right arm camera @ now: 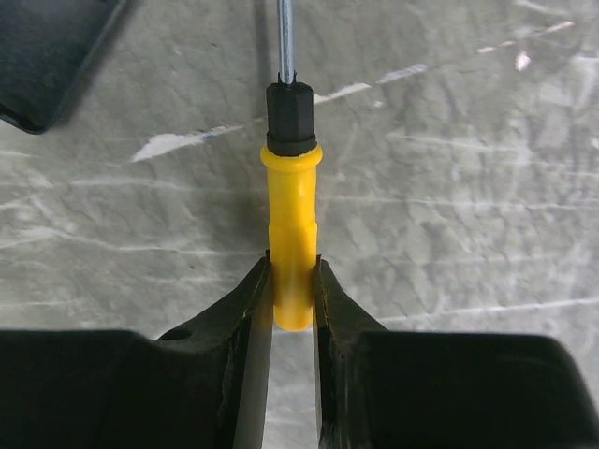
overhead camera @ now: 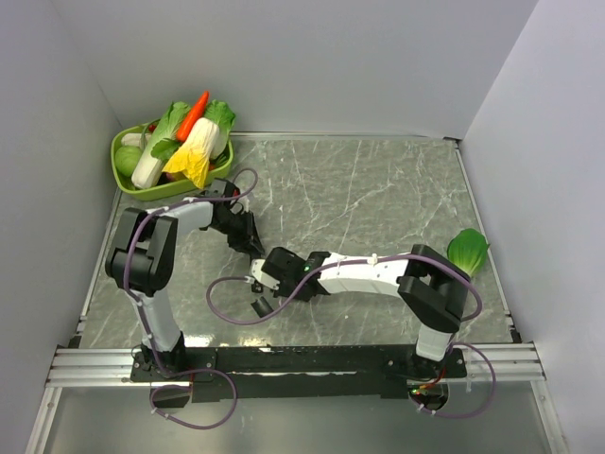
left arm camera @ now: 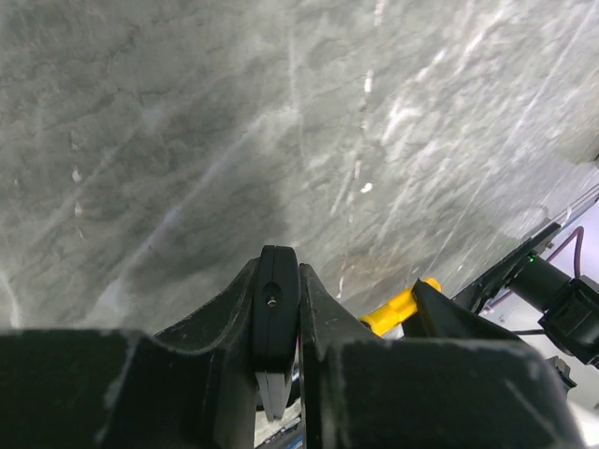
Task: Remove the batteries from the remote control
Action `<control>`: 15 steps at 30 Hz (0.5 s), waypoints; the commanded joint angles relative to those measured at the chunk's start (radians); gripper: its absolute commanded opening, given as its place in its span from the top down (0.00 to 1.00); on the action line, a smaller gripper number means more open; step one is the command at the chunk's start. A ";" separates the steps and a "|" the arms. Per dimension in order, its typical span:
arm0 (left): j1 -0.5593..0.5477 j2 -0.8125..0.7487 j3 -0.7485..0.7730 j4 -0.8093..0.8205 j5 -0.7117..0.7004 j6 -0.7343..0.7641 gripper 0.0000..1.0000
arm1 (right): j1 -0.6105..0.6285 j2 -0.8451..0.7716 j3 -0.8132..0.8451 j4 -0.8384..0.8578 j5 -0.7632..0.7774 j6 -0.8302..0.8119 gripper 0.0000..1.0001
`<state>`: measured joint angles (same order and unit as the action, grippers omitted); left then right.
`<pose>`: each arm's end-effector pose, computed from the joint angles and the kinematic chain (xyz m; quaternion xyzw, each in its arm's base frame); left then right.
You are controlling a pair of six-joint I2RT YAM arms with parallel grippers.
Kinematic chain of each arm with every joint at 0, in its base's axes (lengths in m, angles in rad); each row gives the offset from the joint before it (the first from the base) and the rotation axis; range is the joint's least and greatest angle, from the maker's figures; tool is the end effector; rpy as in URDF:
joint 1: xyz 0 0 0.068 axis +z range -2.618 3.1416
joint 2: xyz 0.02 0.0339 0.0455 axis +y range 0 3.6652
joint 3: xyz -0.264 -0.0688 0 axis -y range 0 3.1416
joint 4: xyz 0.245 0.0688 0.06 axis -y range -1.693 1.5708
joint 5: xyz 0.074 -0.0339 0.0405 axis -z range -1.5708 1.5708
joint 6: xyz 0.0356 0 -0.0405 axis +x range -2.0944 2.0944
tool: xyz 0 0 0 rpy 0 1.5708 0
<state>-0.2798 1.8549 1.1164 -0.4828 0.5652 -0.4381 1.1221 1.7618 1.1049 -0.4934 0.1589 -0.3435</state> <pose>0.3323 -0.1153 0.1486 -0.0264 0.9466 -0.3158 0.0599 0.1549 0.3087 0.1710 -0.6398 0.7357 0.0071 0.2219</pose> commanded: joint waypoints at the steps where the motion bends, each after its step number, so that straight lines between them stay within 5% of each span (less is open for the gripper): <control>1: -0.007 0.030 0.026 -0.004 0.114 -0.034 0.99 | 0.004 -0.004 -0.002 0.214 -0.097 0.032 1.00; 7: -0.015 -0.013 0.020 -0.022 -0.047 -0.070 0.99 | 0.001 -0.008 0.056 0.146 -0.018 0.061 1.00; 15: -0.027 -0.042 0.011 0.004 -0.060 -0.119 0.99 | 0.038 0.060 0.331 -0.091 -0.001 0.051 1.00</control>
<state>-0.2775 1.8591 1.1168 -0.4904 0.4759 -0.4740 1.1301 1.7760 1.2781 -0.6380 0.1596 -0.3027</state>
